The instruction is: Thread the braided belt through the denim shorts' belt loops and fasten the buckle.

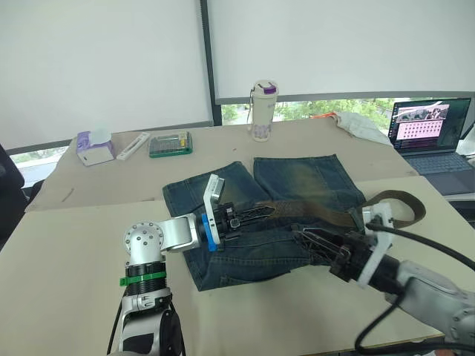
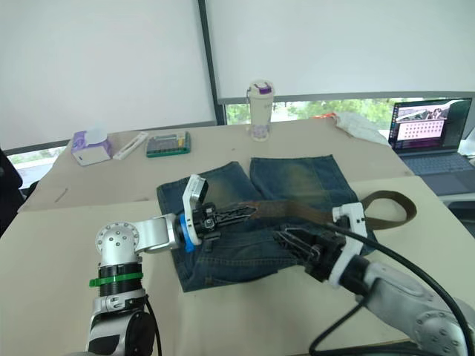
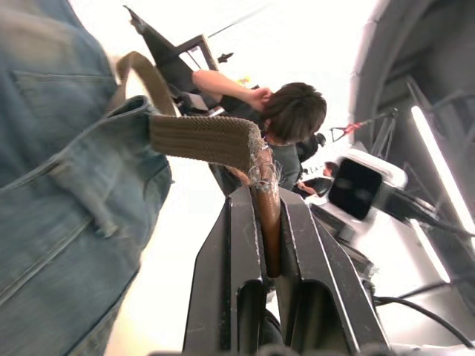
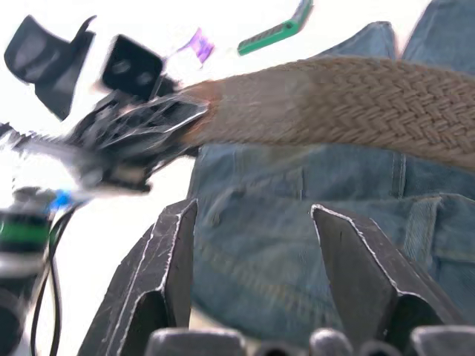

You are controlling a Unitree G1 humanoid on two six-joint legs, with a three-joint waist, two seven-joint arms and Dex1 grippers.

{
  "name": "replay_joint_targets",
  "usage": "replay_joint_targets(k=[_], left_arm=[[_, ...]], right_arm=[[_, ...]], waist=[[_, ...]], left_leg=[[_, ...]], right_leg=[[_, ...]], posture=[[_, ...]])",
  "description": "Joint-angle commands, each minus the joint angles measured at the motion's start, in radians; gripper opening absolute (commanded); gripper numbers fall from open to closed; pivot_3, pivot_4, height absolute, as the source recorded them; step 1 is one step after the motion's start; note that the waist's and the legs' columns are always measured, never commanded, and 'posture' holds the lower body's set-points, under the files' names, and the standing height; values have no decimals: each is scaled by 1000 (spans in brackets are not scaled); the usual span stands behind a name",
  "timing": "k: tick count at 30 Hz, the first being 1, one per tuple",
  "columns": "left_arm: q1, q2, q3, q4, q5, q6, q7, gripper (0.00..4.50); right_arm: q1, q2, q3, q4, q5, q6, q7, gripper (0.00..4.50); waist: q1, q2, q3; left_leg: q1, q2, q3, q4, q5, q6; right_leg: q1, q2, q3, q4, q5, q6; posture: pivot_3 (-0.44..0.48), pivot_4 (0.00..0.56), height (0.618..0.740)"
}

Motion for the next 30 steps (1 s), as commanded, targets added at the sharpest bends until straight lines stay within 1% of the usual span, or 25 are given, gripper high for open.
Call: replay_joint_targets(k=[1,3,7,10,15,16,18,20,22,23,25,26,27,28,30], left_arm=[[-24,20,-17,-10,-38,15,-11,0],[-22,32,-29,-11,-41,13,-17,0],[-9,46,-55,-27,-41,8,-26,0],[1,49,-77,-42,-41,2,-32,0],[5,56,-100,-53,-40,-15,-42,0],[7,58,-108,-57,-37,-21,-46,0],[14,68,-137,-73,-20,-37,-62,0],[31,97,-191,-115,35,-99,-94,0],[41,121,-228,-135,57,-133,-131,819],[49,154,-267,-165,81,-160,-176,1073],[70,238,-380,-231,193,-283,-279,1722],[77,266,-418,-248,232,-330,-315,2076],[87,305,-476,-269,305,-421,-368,2386],[92,327,-510,-274,350,-488,-412,2800],[96,356,-556,-272,416,-591,-481,3412]], right_arm=[[-41,66,15,17,62,-105,-69,2775],[-54,80,16,26,87,-131,-83,2775],[-62,71,29,37,112,-155,-92,2775],[-74,63,44,48,108,-162,-95,1949],[-91,28,78,52,90,-155,-86,245],[-93,19,82,54,80,-154,-86,30],[-95,2,84,56,69,-155,-85,30],[-95,-27,81,60,43,-152,-83,30],[-91,-50,76,62,29,-153,-78,0],[-85,-81,67,63,7,-144,-71,0],[-62,-155,40,82,-58,-125,-51,0],[-55,-176,33,90,-75,-123,-44,0],[-45,-212,28,114,-117,-117,-27,0],[-43,-239,29,146,-156,-112,-9,0],[-49,-275,40,194,-218,-103,15,0]], waist=[[1,1,-1],[1,3,-2],[0,6,-3],[-1,6,-4],[-1,6,-4],[-1,6,-4],[-1,6,-4],[-1,6,-4],[-1,6,-4],[-1,6,-4],[-1,6,-4],[-1,6,-4],[0,6,-4],[0,6,-4],[2,5,-3]], left_leg=[[-1,0,0,0,0,0],[-1,0,0,0,0,0],[-1,-1,0,0,0,0],[-1,-1,0,0,0,0],[-1,-1,0,0,0,0],[-1,-1,0,0,0,0],[-1,-1,0,0,0,0],[-1,-1,0,0,0,0],[-1,-1,0,0,0,0],[-1,0,0,0,0,0],[-1,-1,0,0,0,0],[0,-1,1,-1,0,0],[0,-1,1,-1,0,0],[0,-1,1,-1,0,0],[0,0,2,-1,0,0]], right_leg=[[-1,0,0,0,0,0],[-1,0,0,0,0,0],[-1,0,0,0,0,0],[-1,0,0,0,0,0],[-1,0,0,0,0,0],[-1,0,0,0,0,0],[-1,0,0,0,0,0],[-1,0,0,0,0,0],[-1,0,0,0,0,0],[0,0,0,0,0,0],[-1,0,0,0,0,0],[0,0,0,0,0,0],[0,0,0,-1,0,-1],[0,0,0,-1,0,-1],[1,0,0,-2,0,-1]], posture=[[0,150,740],[0,150,740],[0,150,740],[0,150,740],[0,150,740],[0,150,740],[0,150,740],[0,150,740],[0,150,740],[0,150,740],[0,150,740],[0,150,740],[0,150,740],[0,150,740],[0,150,740]])
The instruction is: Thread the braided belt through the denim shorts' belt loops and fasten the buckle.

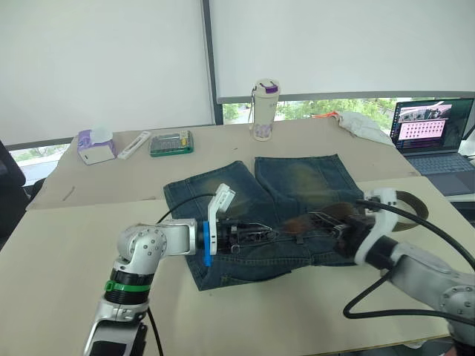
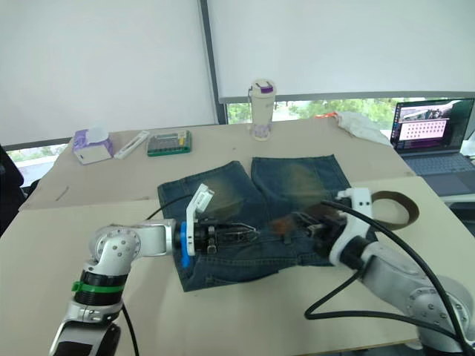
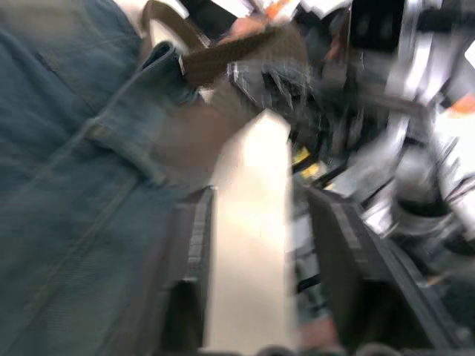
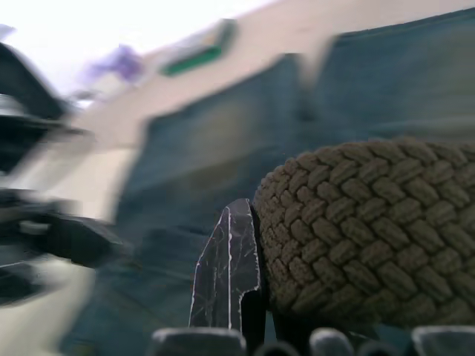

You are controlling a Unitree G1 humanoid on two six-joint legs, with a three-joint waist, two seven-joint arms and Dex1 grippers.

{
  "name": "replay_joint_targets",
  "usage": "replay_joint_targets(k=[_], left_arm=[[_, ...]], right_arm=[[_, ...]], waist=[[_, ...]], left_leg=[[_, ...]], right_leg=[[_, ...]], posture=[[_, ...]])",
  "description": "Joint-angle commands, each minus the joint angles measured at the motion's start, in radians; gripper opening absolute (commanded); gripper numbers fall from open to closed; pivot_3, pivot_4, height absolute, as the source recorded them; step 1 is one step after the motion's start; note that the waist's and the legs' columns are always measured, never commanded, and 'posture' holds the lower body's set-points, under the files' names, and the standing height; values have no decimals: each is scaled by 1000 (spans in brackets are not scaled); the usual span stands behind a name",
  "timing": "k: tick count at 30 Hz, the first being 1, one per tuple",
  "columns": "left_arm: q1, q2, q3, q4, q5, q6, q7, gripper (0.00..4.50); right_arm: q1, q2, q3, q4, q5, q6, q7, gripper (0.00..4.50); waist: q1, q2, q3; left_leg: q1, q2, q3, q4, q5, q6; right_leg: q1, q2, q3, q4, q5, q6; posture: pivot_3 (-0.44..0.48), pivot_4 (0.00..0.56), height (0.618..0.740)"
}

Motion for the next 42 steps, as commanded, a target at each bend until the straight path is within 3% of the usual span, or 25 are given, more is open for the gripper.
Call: replay_joint_targets(k=[1,3,19,37,42], left_arm=[[-3,28,-73,-29,110,-188,-132,3755],[0,48,-105,-11,166,-256,-175,4372],[78,70,-135,65,316,-359,-231,4372],[108,69,-182,79,393,-272,-165,4372],[110,60,-171,67,384,-260,-155,4372]], right_arm=[[-15,-42,-12,54,-100,17,47,0],[-34,-38,15,82,-138,30,65,0],[-163,170,166,201,-327,99,185,0],[-276,394,63,298,-302,178,150,0],[-272,375,119,296,-381,200,173,0]], waist=[[1,-1,0],[-1,-2,1],[-15,1,0],[-21,4,-2],[-19,4,-2]], left_leg=[[0,0,0,0,0,0],[-1,1,0,0,0,1],[0,3,0,0,-5,10],[0,2,0,0,-6,10],[0,2,0,0,-6,10]], right_leg=[[0,0,0,0,0,0],[0,0,0,-1,0,0],[-2,2,1,1,0,0],[-3,2,2,3,0,-1],[-3,2,1,3,0,-1]], posture=[[0,150,740],[0,150,740],[0,150,740],[0,150,740],[0,150,740]])
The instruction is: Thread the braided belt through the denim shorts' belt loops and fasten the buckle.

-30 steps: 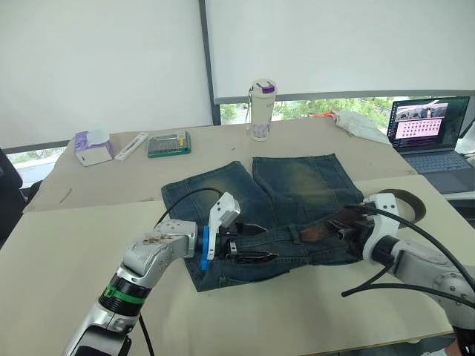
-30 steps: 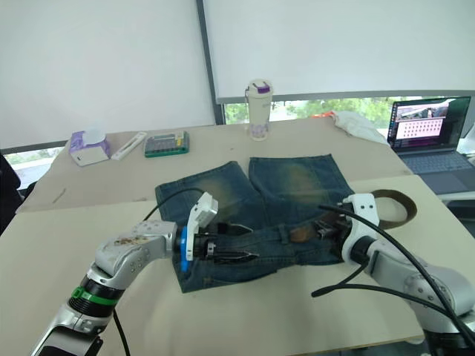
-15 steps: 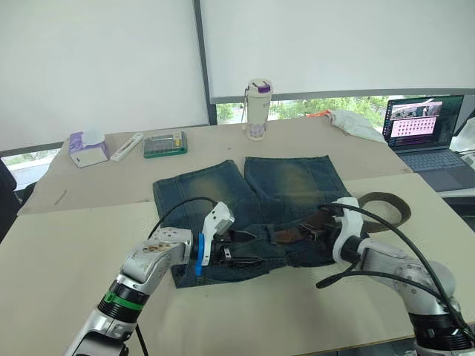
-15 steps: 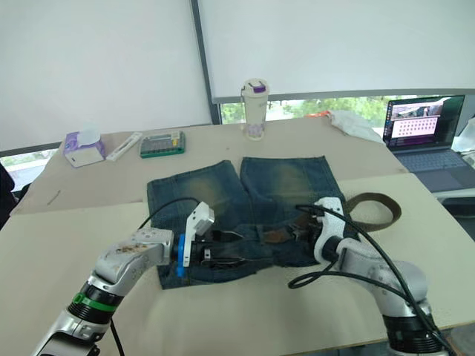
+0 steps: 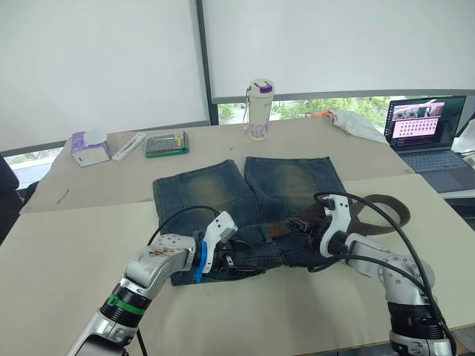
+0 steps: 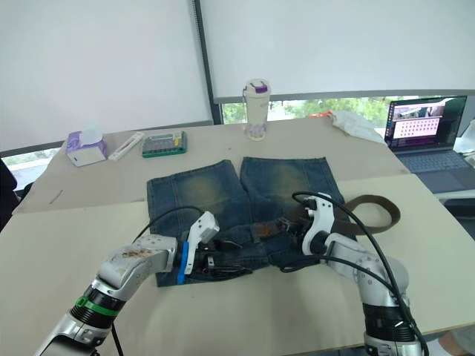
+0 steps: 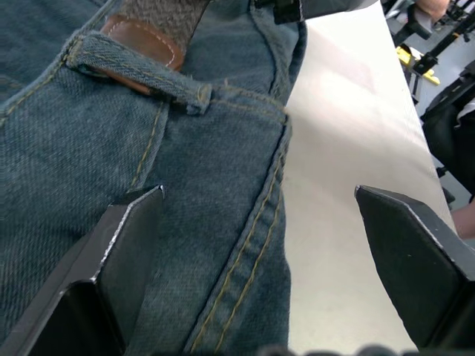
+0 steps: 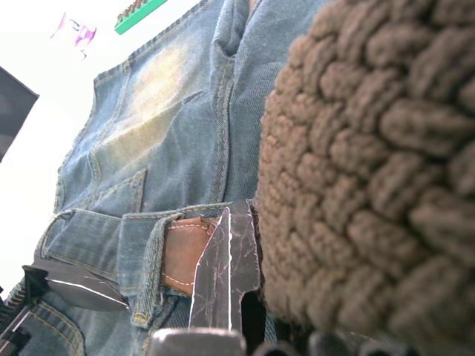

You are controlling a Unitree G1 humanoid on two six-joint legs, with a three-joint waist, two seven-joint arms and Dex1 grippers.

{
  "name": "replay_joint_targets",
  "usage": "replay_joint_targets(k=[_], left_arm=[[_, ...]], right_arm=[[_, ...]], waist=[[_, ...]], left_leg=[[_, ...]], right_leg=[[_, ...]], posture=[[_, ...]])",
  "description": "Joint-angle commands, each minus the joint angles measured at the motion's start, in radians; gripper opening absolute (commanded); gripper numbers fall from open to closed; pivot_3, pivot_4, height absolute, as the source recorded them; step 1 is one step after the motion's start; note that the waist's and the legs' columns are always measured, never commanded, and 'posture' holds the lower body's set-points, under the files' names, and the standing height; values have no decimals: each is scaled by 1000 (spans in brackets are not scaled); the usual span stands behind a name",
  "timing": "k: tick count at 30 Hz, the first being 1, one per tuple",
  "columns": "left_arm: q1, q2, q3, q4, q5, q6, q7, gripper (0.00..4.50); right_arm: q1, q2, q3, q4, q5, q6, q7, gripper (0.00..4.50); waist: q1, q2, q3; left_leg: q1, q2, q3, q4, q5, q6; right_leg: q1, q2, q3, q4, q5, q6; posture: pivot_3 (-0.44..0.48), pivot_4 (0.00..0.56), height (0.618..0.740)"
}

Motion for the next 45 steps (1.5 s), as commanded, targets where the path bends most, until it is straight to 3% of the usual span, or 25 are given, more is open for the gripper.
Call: replay_joint_targets(k=[1,9,13,17,22,28,39,42,45], left_arm=[[4,0,9,-15,8,9,14,4372],[11,-29,89,-20,-52,104,74,4372],[17,-47,135,-20,-86,159,112,4372],[3,-122,277,5,-207,308,194,4372],[1,-163,368,-19,-312,422,237,4372],[9,-169,387,-34,-352,442,260,4372],[-56,-204,535,82,-463,507,335,4372],[-60,-209,532,94,-469,510,339,3610],[-49,-209,497,92,-442,492,343,2535]], right_arm=[[-6,-24,45,-22,-49,19,34,0],[-7,22,107,-30,-62,42,96,0],[-28,92,56,-13,-21,39,98,0],[-30,158,17,-4,18,25,104,0],[-33,203,-26,-21,61,29,100,0],[-32,223,-50,-38,100,32,88,0],[-21,209,-47,-65,117,34,94,0],[-21,201,-42,-73,122,37,98,0],[-27,197,-38,-81,130,41,96,0]], waist=[[0,0,0],[-7,0,0],[-10,0,0],[-6,0,0],[-7,0,0],[-8,1,0],[-8,1,-1],[-8,1,0],[-8,1,0]], left_leg=[[0,0,0,0,0,0],[0,0,0,0,0,0],[0,1,-1,0,0,0],[0,0,-1,0,0,0],[0,0,-1,0,0,-1],[0,0,-1,0,1,-2],[0,0,-1,0,3,-5],[0,0,-1,0,3,-6],[0,0,-1,0,5,-9]], right_leg=[[0,0,0,0,0,0],[0,0,0,0,0,0],[-1,2,0,1,0,0],[-1,1,0,1,0,0],[-1,1,-1,1,0,0],[-2,1,0,1,0,-1],[-2,1,0,1,0,-1],[-1,1,0,1,0,-1],[-2,1,0,1,0,-1]], posture=[[0,150,740],[0,150,740],[0,150,740],[0,150,740],[0,150,740],[0,150,740],[0,150,740],[0,150,740],[0,150,740]])
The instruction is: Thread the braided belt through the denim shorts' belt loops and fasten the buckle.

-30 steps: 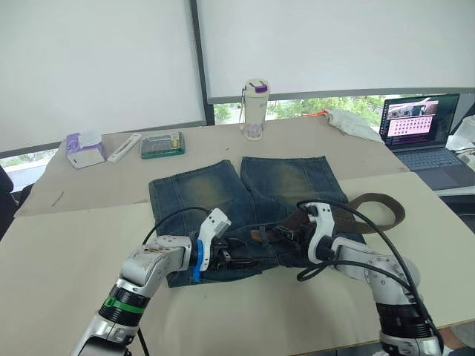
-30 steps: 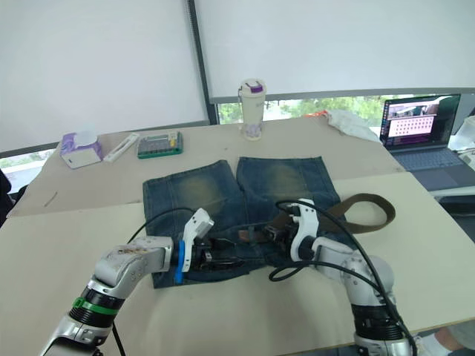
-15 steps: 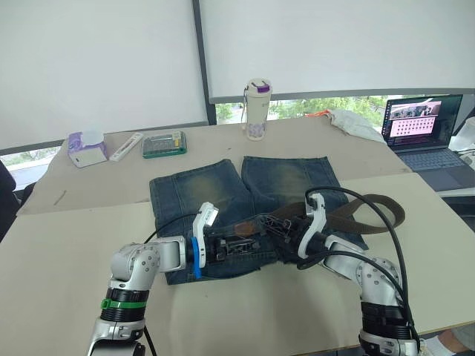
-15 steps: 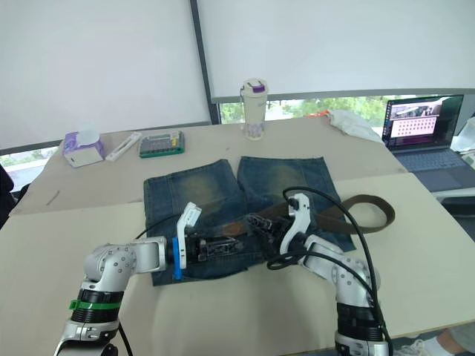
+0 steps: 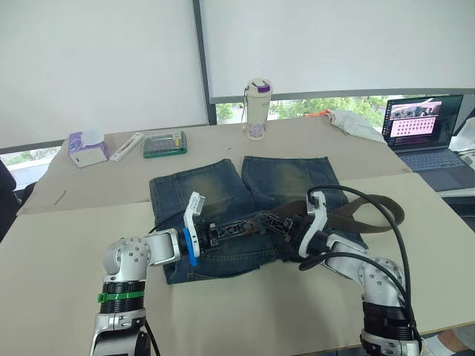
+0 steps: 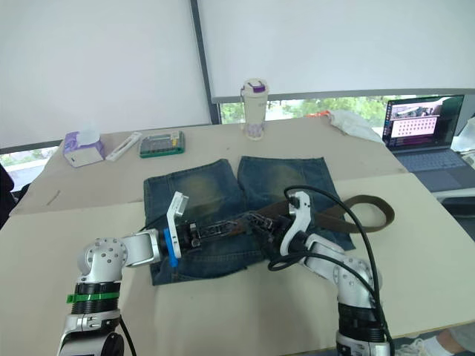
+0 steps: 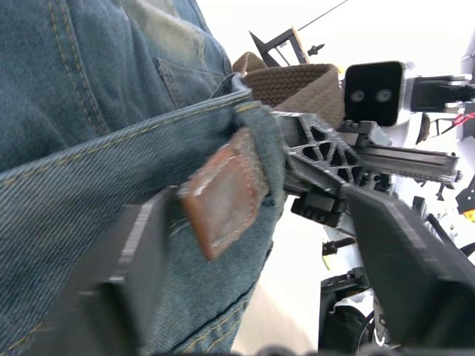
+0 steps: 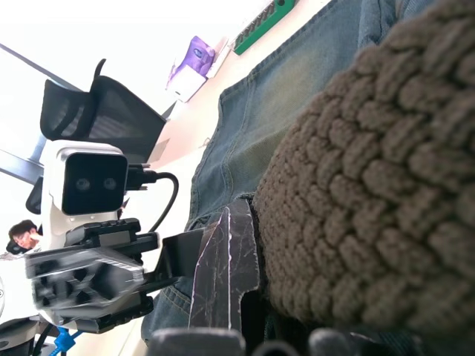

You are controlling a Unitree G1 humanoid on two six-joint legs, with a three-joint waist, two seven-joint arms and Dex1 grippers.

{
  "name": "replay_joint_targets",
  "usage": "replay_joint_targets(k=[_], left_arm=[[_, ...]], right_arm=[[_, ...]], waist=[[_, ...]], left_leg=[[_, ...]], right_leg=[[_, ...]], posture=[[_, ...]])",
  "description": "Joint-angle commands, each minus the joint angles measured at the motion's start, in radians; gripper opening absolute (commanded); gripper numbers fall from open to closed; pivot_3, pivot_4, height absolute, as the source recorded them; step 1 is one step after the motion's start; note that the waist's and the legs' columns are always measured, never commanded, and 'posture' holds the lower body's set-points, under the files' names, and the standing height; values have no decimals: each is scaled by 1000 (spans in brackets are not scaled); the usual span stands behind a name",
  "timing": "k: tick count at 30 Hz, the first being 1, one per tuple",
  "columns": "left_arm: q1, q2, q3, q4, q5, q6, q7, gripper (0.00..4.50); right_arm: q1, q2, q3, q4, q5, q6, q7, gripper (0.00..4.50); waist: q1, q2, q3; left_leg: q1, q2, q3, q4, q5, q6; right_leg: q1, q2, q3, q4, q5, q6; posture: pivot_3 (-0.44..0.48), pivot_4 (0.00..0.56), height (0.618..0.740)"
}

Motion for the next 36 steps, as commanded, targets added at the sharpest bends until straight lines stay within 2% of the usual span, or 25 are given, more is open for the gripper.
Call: replay_joint_targets(k=[1,3,5,7,8,12,16,19,24,29,33,36], left_arm=[[-5,-6,-27,-12,4,-19,4,2238],[-3,-21,-26,-5,11,-36,20,1575],[-5,-29,-18,0,3,-36,28,850],[-6,-30,-18,1,-3,-35,30,189],[-6,-31,-19,1,-3,-36,31,0],[-6,-47,-2,11,-15,-33,51,0],[-8,-57,-6,14,-14,-35,58,0],[-13,-70,-14,12,-16,-33,61,0],[-31,-73,-27,13,-12,-37,57,0],[-64,-107,-68,25,8,-63,59,0],[-97,-161,-114,50,44,-101,77,0],[-78,-143,-102,32,37,-86,78,0]], right_arm=[[-17,-4,4,-61,46,4,17,0],[-18,-45,42,-83,0,2,42,0],[-13,-77,71,-103,-29,-1,56,847],[-11,-108,90,-124,-65,2,33,1481],[-10,-135,107,-141,-87,6,31,1800],[-14,-240,143,-262,-89,64,36,3137],[-30,-288,205,-307,-124,103,23,3137],[-41,-360,369,-285,-277,85,28,3137],[-57,-412,454,-242,-430,26,50,1615],[-45,-494,424,-234,-502,0,98,21],[-36,-588,337,-189,-555,-15,112,21],[-18,-620,276,-172,-566,-12,114,21]], waist=[[0,0,0],[1,0,0],[1,0,0],[0,0,0],[0,0,0],[5,-1,0],[3,-2,1],[4,-2,1],[7,-3,1],[23,-5,1],[41,-6,1],[40,-8,2]], left_leg=[[0,0,0,0,0,0],[0,0,0,0,0,0],[0,0,0,0,0,0],[0,0,0,0,0,0],[0,0,0,0,0,0],[-1,0,0,0,0,0],[-1,0,0,0,0,0],[-1,0,0,0,0,-1],[-1,-1,0,0,1,-2],[-1,-1,0,1,1,-2],[-2,-6,-2,1,2,0],[-2,-6,-1,1,2,0]], right_leg=[[0,0,0,0,0,0],[0,0,0,0,0,0],[0,-1,0,0,0,0],[0,0,0,0,0,0],[0,0,0,0,0,0],[0,-1,0,-1,0,0],[1,-1,-1,-1,0,0],[1,-1,-1,-1,0,0],[1,-1,-1,-1,0,0],[2,-2,-2,-2,0,0],[3,-6,-4,-3,0,2],[3,-7,-4,-4,1,2]], posture=[[0,150,740],[0,150,740],[0,150,740],[0,150,740],[0,150,740],[0,150,740],[0,150,740],[0,150,740],[0,150,740],[0,150,740],[0,150,740],[0,150,740]])
